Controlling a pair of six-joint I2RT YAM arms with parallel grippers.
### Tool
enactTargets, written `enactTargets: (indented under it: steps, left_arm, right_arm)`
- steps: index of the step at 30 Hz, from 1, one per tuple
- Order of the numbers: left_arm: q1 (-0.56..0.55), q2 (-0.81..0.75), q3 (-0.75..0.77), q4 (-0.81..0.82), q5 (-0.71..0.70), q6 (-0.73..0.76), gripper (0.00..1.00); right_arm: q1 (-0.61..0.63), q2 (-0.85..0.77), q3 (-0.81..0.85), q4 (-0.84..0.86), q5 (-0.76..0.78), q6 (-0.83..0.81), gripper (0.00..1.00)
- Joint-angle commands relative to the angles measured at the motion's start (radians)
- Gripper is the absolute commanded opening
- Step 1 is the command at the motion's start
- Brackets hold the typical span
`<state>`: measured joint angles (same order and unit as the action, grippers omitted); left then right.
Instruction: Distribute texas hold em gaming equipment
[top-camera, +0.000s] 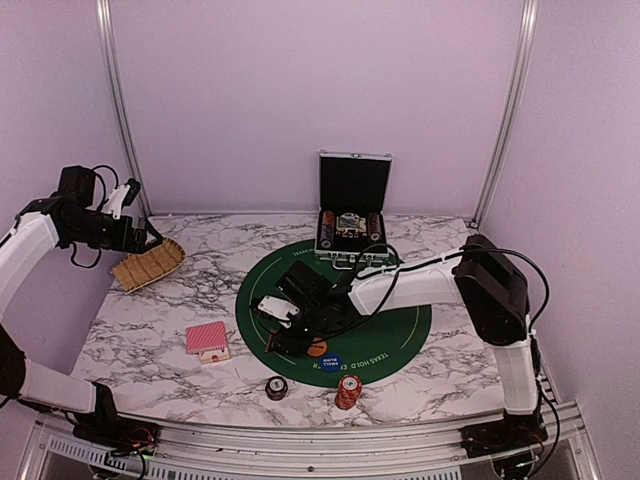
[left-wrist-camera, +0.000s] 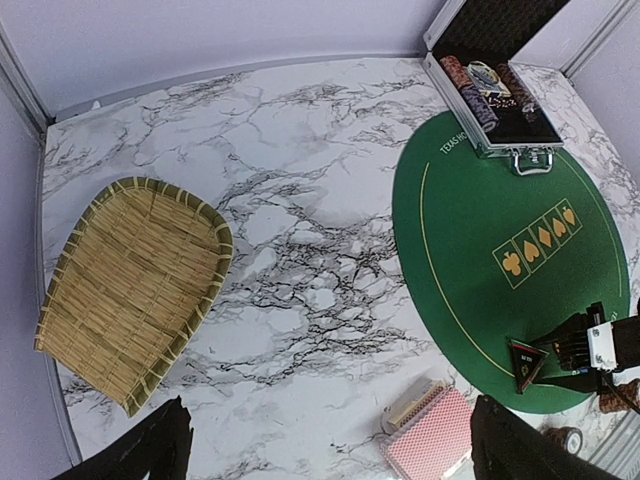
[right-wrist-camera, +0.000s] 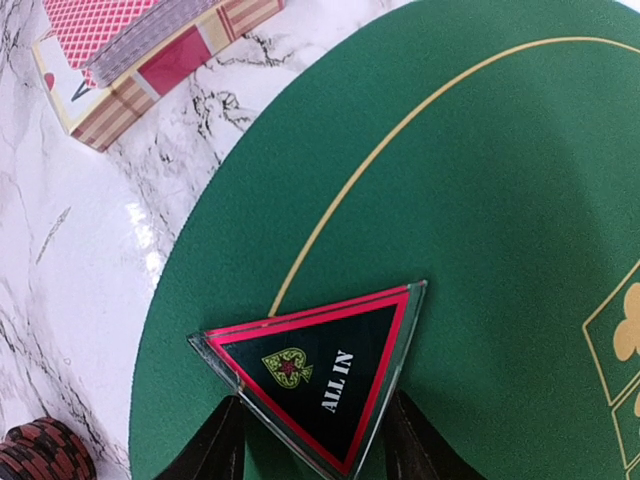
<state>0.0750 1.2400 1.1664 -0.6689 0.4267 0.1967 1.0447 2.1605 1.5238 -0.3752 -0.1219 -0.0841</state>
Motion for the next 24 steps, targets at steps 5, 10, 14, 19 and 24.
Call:
enactTargets:
  steps: [5, 10, 14, 19, 24]
  left_arm:
    - [0.005, -0.036, 0.040, -0.031, 0.022, -0.010, 0.99]
    - [0.005, -0.044, 0.029, -0.033, 0.010, -0.007, 0.99]
    - [0.005, -0.052, 0.019, -0.036, 0.006, -0.002, 0.99]
    - [0.005, -0.064, 0.015, -0.044, 0.002, 0.008, 0.99]
    - [0.005, -0.070, 0.009, -0.050, 0.005, 0.015, 0.99]
  right_arm:
    - [0.005, 0.070, 0.077, 0.024, 0.045, 0.006, 0.38]
    - [0.004, 0.119, 0.148, 0.033, 0.059, 0.016, 0.32]
    - [0.000, 0.159, 0.217, 0.038, 0.075, 0.027, 0.27]
    - [-0.024, 0.204, 0.290, 0.037, 0.073, 0.050, 0.24]
    - [-0.039, 0.225, 0.330, 0.037, 0.044, 0.059, 0.25]
